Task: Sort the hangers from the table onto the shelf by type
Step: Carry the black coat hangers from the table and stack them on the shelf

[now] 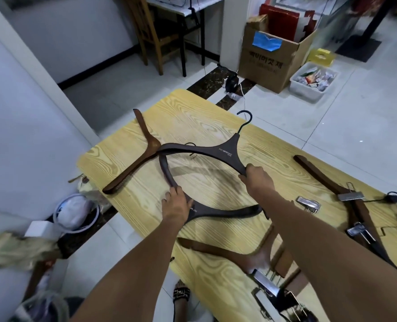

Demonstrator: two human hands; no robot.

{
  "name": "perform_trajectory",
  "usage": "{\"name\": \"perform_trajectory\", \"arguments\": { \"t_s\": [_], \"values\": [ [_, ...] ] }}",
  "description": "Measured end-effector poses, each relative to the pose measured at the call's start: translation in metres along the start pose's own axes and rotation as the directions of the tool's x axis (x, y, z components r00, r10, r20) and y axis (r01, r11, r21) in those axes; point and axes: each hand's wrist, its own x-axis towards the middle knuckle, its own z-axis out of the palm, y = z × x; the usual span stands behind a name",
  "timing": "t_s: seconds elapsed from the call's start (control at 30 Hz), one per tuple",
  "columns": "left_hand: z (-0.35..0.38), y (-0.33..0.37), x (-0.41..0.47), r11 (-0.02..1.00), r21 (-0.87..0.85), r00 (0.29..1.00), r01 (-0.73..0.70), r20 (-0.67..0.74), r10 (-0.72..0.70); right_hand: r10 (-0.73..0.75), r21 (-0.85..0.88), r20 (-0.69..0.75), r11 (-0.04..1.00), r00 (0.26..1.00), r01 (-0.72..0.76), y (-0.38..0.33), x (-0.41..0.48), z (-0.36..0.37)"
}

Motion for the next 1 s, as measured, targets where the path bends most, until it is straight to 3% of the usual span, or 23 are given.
{"name": "perform_trajectory", "arguments": {
  "t_s": [0.6, 0.7, 0.87, 1.0],
  "values": [
    [0.011, 0.023, 0.041, 0.939, -0.232, 0.964, 0.253, -0.016, -0.264, -0.005, 0.059, -0.091, 0.998, 0.996, 0.011, 0.017, 0.022, 0.012],
    [0.011, 0.027, 0.047, 0.971, -0.162, 0.983, 0.176, -0.026, -0.182, 0.015, 0.058, -0.088, 0.998, 0.996, -0.010, 0.020, 0.023, 0.012],
    [0.011, 0.041, 0.059, 0.989, -0.125, 0.997, -0.072, -0.031, 0.069, 0.037, 0.066, -0.108, 0.997, 0.993, -0.030, 0.030, 0.024, 0.009],
    [0.010, 0.052, 0.064, 0.981, -0.119, 0.989, -0.150, -0.025, 0.148, 0.065, 0.061, -0.126, 0.996, 0.990, -0.058, 0.041, 0.023, 0.005]
  ]
}}
